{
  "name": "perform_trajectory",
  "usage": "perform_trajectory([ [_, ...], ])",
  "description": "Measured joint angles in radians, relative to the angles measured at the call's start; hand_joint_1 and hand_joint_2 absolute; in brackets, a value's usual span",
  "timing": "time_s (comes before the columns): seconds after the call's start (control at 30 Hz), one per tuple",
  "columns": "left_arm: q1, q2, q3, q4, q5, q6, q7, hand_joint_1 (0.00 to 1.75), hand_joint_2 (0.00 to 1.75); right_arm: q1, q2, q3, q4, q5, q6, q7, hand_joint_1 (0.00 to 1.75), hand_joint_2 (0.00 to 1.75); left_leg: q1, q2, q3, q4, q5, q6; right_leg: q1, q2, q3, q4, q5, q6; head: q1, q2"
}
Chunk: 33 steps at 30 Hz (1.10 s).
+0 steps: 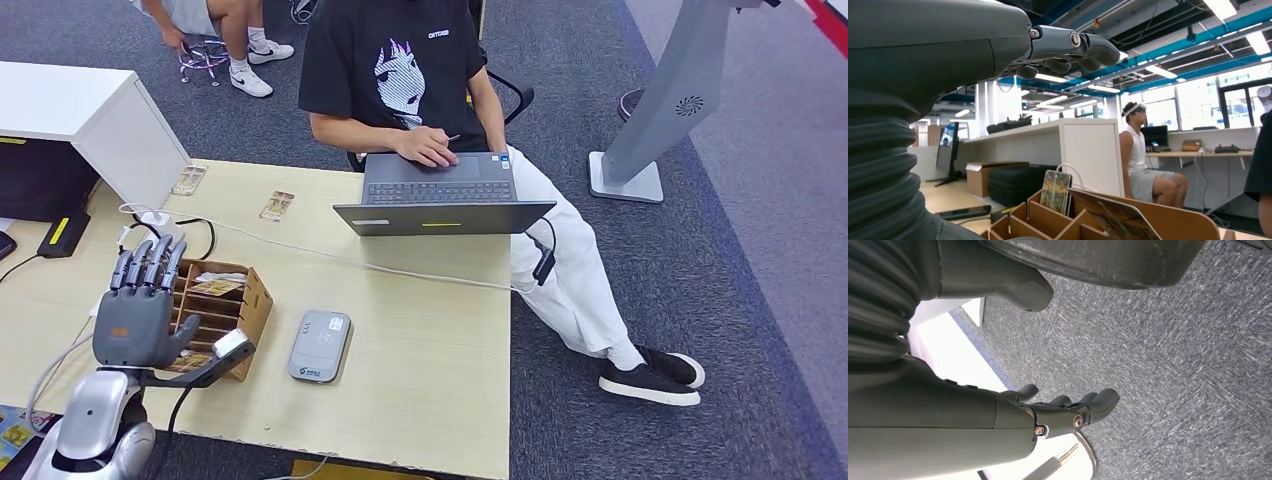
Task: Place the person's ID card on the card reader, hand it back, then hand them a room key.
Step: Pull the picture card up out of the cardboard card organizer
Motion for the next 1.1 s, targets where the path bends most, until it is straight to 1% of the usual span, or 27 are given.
perform_trajectory([
  [0.13, -0.008, -0.005, 0.0, 0.011, 0.041, -0.015, -0.026, 0.0, 1.75, -0.001, 0.0, 0.0, 0.0, 0.0, 0.0, -0.005, 0.0, 1.75, 0.0, 0.0, 0.0, 0.0, 0.0, 0.0, 0.0, 0.0, 0.0, 0.0, 0.0, 0.0, 0.0, 0.0],
  [0.4, -0.028, -0.018, 0.0, 0.04, 0.056, -0.028, -0.039, 0.0, 1.75, -0.005, -0.001, 0.0, 0.0, -0.002, 0.0, -0.007, 0.0, 1.75, 0.0, 0.0, 0.0, 0.0, 0.0, 0.0, 0.0, 0.0, 0.0, 0.0, 0.0, 0.0, 0.0, 0.0],
  [1.1, -0.044, -0.043, -0.004, 0.088, 0.057, -0.034, -0.042, 0.0, 1.75, -0.007, -0.001, 0.001, 0.0, -0.003, 0.0, -0.008, 0.0, 1.75, 0.0, 0.0, 0.0, 0.0, 0.0, 0.0, 0.0, 0.0, 0.0, 0.0, 0.0, 0.0, 0.0, 0.0],
])
